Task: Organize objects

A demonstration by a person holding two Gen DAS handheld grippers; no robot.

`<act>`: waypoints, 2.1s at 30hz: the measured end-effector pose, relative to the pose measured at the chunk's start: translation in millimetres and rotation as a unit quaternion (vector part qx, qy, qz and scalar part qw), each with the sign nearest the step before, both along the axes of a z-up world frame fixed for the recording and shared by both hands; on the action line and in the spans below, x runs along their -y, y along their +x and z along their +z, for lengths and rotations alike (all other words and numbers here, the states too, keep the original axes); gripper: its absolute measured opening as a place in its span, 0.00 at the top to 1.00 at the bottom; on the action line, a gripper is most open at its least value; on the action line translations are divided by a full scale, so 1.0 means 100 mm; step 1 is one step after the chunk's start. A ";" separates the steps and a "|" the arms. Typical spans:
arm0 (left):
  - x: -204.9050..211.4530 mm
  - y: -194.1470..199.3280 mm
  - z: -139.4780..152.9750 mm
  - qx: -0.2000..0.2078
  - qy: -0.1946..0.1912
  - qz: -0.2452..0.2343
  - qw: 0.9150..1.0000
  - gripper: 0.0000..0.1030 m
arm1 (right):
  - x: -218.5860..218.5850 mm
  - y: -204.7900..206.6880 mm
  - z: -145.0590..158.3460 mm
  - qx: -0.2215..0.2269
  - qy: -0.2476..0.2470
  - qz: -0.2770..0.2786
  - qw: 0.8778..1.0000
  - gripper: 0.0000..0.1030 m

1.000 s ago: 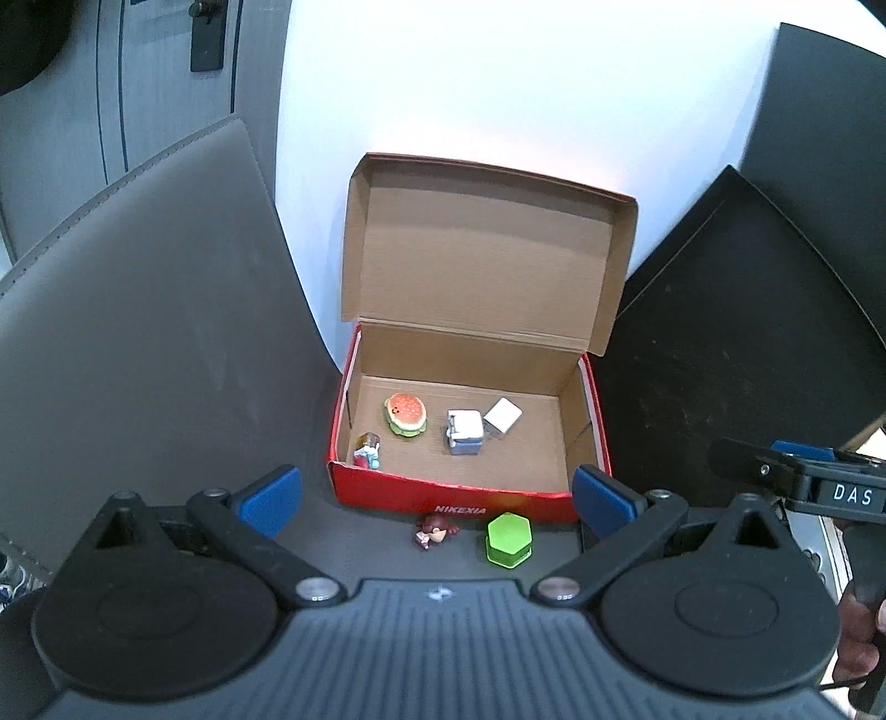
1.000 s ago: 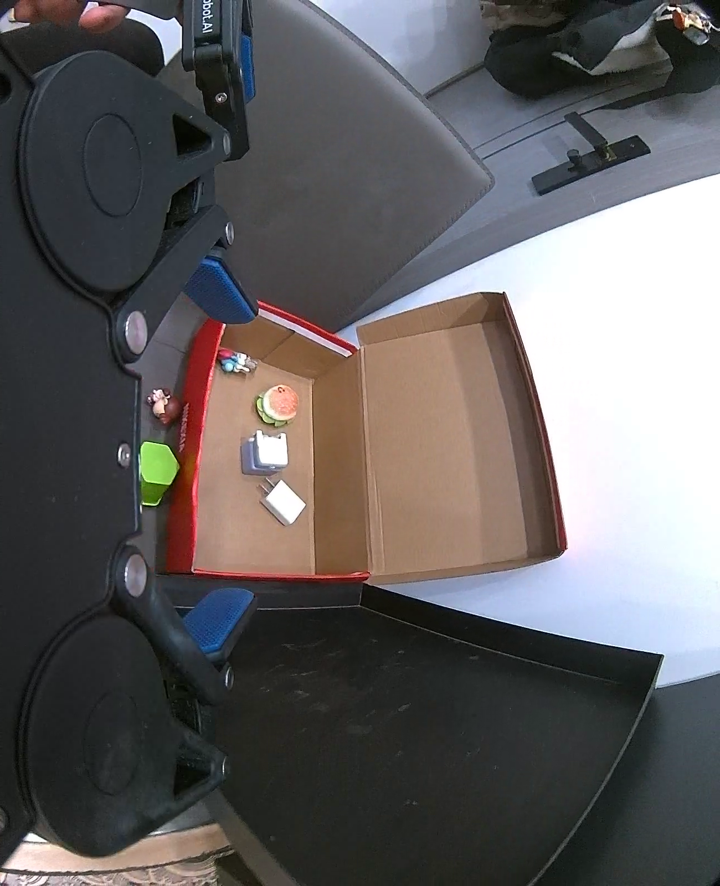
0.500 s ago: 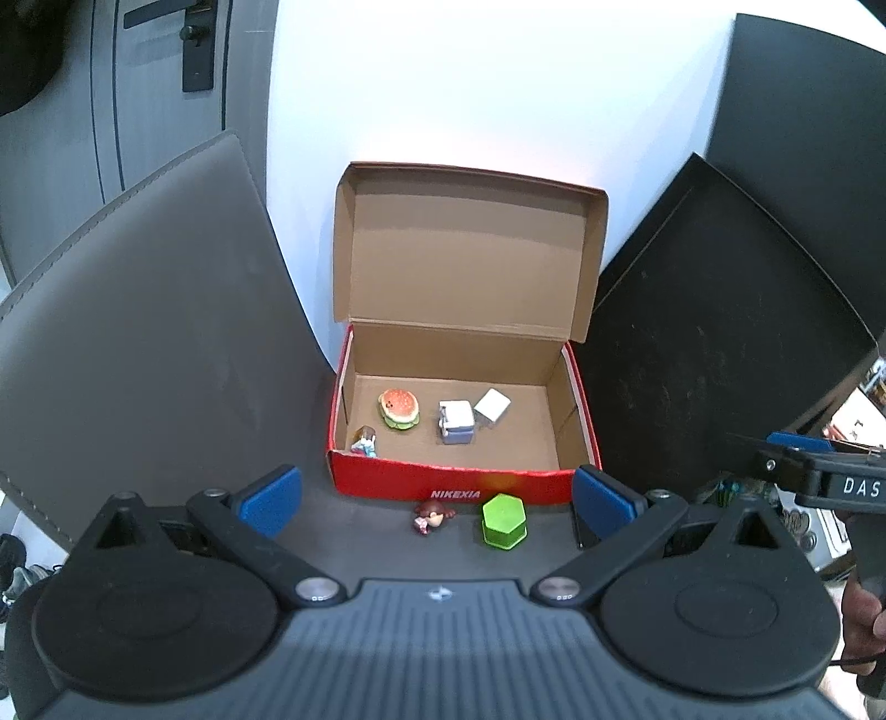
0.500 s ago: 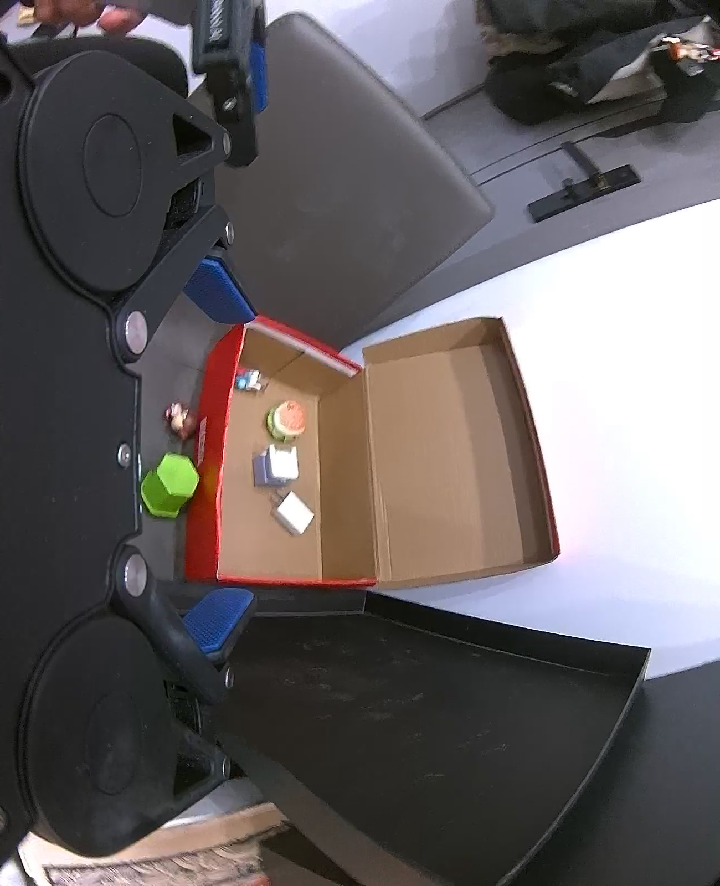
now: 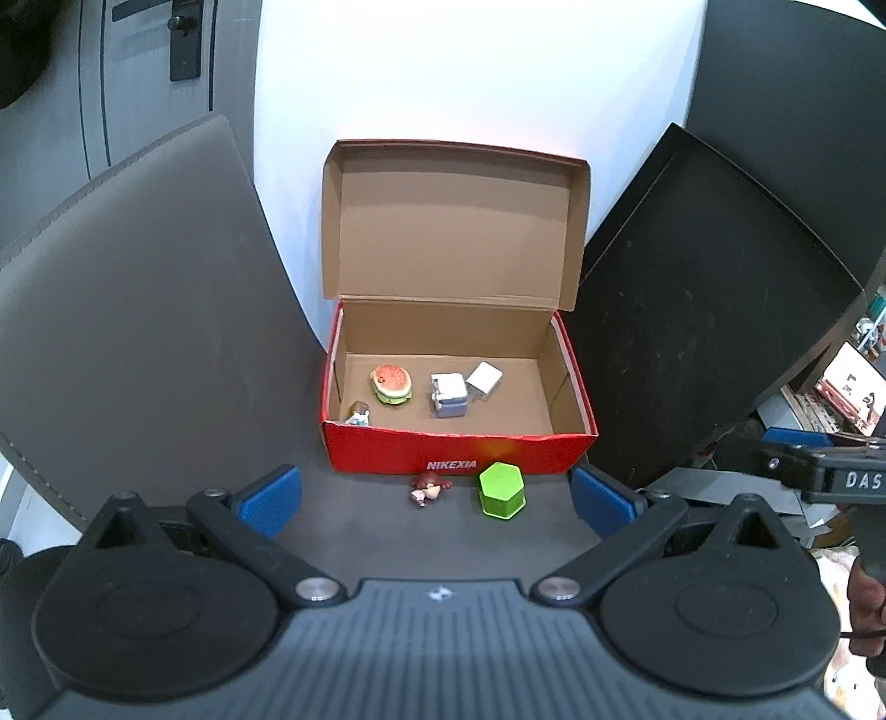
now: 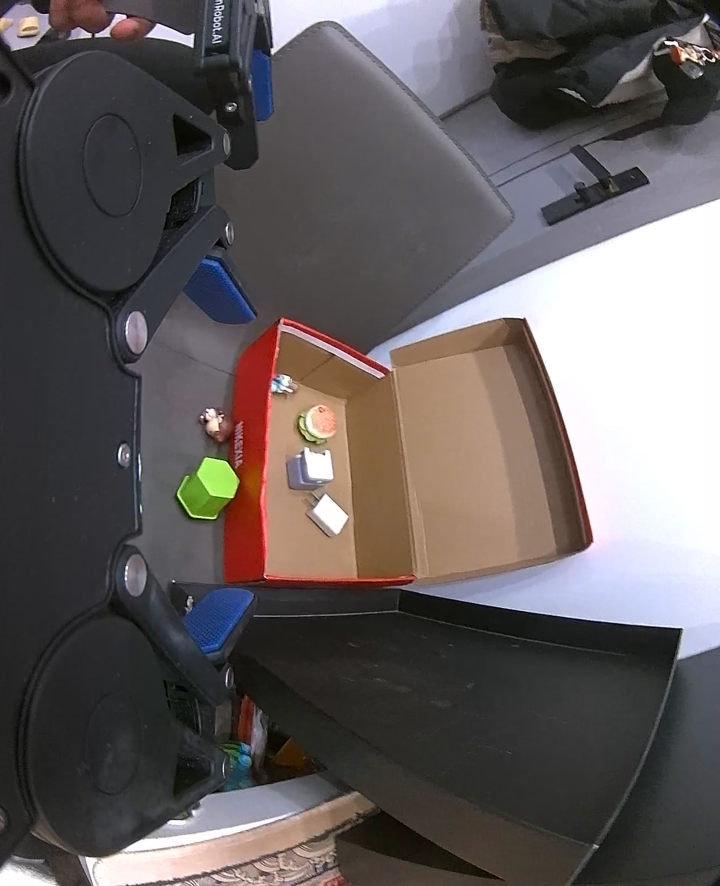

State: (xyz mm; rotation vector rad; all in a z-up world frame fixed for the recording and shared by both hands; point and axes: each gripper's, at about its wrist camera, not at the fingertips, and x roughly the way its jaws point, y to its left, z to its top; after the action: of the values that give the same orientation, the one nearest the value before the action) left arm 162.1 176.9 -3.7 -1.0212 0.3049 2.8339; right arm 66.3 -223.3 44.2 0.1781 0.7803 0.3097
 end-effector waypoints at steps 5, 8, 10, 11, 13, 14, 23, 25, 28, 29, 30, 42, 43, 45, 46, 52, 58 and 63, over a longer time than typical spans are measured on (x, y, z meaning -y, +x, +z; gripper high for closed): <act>-0.02 -0.01 -0.07 0.003 -0.007 -0.006 1.000 0.00 | -0.05 -0.04 -0.09 -0.001 -0.004 0.007 1.000 0.00; -0.02 -0.03 -0.11 0.003 -0.007 -0.007 1.000 0.00 | -0.08 -0.06 -0.12 -0.003 -0.004 0.010 1.000 0.00; -0.02 -0.04 -0.13 0.004 -0.007 -0.008 1.000 0.00 | -0.08 -0.05 -0.14 -0.004 -0.005 0.012 1.000 0.00; -0.02 -0.04 -0.14 0.004 -0.007 -0.008 1.000 0.00 | -0.09 -0.05 -0.15 -0.005 -0.006 0.011 1.000 0.00; -0.02 -0.06 -0.16 0.005 -0.009 -0.009 1.000 0.00 | -0.09 -0.04 -0.17 -0.008 -0.005 0.011 1.000 0.00; -0.02 -0.06 -0.17 0.005 -0.009 -0.009 1.000 0.00 | -0.09 -0.04 -0.18 -0.009 -0.005 0.011 1.000 0.00; -0.01 -0.19 -0.26 0.017 -0.012 0.000 1.000 0.00 | -0.12 0.04 -0.29 -0.018 -0.006 0.012 1.000 0.00; -0.01 -0.23 -0.28 0.021 -0.011 0.004 1.000 0.00 | -0.12 0.07 -0.30 -0.019 -0.005 0.012 1.000 0.00; 0.00 -0.29 -0.31 0.026 -0.008 0.010 1.000 0.00 | -0.12 0.10 -0.33 -0.026 0.001 0.014 1.000 0.00; 0.00 -0.31 -0.31 0.027 -0.006 0.010 1.000 0.00 | -0.12 0.11 -0.34 -0.027 0.001 0.015 1.000 0.00; 0.00 -0.33 -0.32 0.029 -0.005 0.009 1.000 0.00 | -0.12 0.11 -0.35 -0.028 0.000 0.017 0.999 0.00; 0.02 -0.57 -0.50 0.050 -0.008 0.029 0.998 0.00 | -0.16 0.27 -0.56 -0.050 -0.009 0.017 0.999 0.00; 0.01 -0.59 -0.51 0.050 -0.008 0.029 0.998 0.00 | -0.16 0.29 -0.58 -0.052 -0.008 0.018 0.998 0.00; 0.01 -0.63 -0.54 0.052 -0.009 0.032 0.998 0.00 | -0.16 0.32 -0.62 -0.054 -0.009 0.018 0.998 0.00; 0.01 -0.66 -0.55 0.054 -0.009 0.034 0.998 0.00 | -0.17 0.33 -0.64 -0.055 -0.010 0.019 0.998 0.00; 0.00 -0.79 -0.65 0.061 -0.009 0.040 0.997 0.00 | -0.20 0.40 -0.73 -0.055 -0.010 0.023 0.998 0.00; 0.03 -0.93 -0.76 0.070 -0.006 0.053 0.996 0.00 | -0.24 0.48 -0.84 -0.058 -0.018 0.025 0.998 0.00; 0.04 -1.06 -0.86 0.076 -0.008 0.060 0.995 0.00 | -0.27 0.56 -0.95 -0.064 -0.018 0.025 0.997 0.00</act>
State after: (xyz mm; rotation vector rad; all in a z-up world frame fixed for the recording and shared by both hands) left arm 56.6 172.7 -90.1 -1.2929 0.2583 2.8396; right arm 122.5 -195.9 -51.0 0.1449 0.9186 0.3335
